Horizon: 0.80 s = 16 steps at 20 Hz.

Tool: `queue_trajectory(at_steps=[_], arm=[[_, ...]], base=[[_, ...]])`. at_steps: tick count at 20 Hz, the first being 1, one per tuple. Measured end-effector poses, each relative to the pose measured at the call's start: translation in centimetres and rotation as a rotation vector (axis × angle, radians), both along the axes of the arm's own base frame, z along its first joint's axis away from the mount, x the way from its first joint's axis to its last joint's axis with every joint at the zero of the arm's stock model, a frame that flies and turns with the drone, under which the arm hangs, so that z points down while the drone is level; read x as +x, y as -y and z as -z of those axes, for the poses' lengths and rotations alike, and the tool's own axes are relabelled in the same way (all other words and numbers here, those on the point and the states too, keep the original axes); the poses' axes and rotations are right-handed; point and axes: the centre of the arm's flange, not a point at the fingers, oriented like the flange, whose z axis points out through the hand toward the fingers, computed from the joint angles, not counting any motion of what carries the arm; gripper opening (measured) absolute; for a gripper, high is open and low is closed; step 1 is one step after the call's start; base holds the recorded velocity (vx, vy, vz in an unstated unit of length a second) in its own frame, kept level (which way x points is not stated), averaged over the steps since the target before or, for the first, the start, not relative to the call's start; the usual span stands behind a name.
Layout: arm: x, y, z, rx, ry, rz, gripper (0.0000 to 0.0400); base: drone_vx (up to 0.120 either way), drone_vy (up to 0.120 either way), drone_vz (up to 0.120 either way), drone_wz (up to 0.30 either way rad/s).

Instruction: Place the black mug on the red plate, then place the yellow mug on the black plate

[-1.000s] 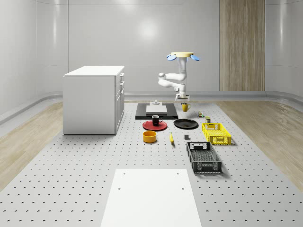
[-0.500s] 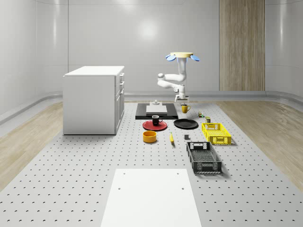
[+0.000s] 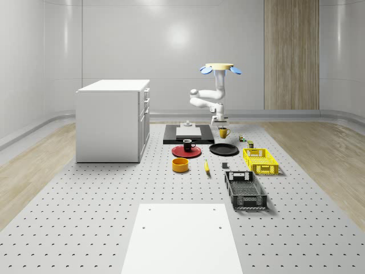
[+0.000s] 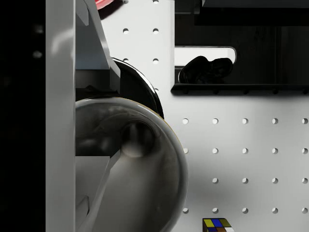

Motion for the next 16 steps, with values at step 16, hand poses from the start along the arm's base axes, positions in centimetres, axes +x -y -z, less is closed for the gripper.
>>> queue_trajectory(at_steps=[16], arm=[[0.0, 0.0, -0.07, 0.0, 0.0, 0.0, 0.011]], base=[[0.113, -0.023, 0.0, 0.0]])
